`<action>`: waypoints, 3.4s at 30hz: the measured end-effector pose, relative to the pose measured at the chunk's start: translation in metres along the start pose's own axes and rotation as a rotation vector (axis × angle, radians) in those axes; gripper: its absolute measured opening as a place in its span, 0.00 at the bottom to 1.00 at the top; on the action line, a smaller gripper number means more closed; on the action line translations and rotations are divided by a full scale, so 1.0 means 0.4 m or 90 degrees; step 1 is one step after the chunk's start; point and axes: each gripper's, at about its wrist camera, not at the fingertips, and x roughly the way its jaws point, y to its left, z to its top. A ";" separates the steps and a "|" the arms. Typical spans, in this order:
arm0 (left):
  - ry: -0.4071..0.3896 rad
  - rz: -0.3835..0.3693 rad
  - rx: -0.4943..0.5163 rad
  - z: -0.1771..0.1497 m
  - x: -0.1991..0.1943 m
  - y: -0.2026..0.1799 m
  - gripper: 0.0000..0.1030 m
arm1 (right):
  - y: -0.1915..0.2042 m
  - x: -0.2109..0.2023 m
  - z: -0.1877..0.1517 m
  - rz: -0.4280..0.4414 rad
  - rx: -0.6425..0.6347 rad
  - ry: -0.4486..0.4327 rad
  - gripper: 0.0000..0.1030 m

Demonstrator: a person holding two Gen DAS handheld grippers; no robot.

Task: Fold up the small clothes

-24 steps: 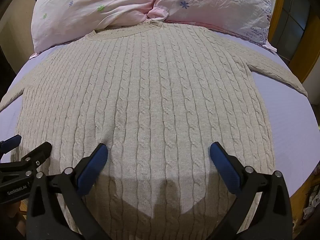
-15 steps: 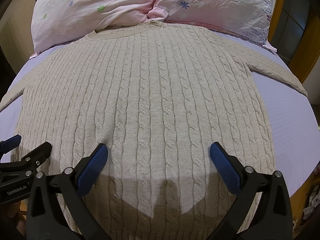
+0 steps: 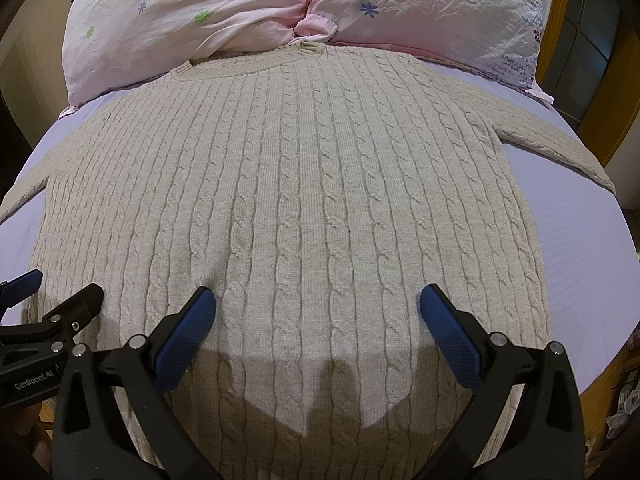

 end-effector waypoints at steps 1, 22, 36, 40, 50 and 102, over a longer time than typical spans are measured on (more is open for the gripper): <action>0.000 0.000 0.000 0.000 0.000 0.000 0.99 | 0.000 0.000 0.000 0.000 0.000 0.000 0.98; 0.000 0.000 0.000 0.000 0.000 0.000 0.99 | 0.001 0.003 0.002 0.000 0.000 0.001 0.98; -0.001 0.000 0.000 0.000 0.000 0.000 0.99 | 0.001 0.003 0.002 0.000 0.000 0.002 0.98; -0.001 0.000 0.000 0.000 0.000 0.000 0.99 | 0.002 0.003 0.002 0.000 0.000 0.002 0.98; -0.001 0.000 0.000 0.000 0.000 0.000 0.99 | 0.002 0.002 0.000 0.000 0.000 0.002 0.98; -0.209 -0.083 -0.198 0.104 -0.043 0.361 0.99 | -1.128 0.077 0.111 0.070 0.756 -0.125 0.47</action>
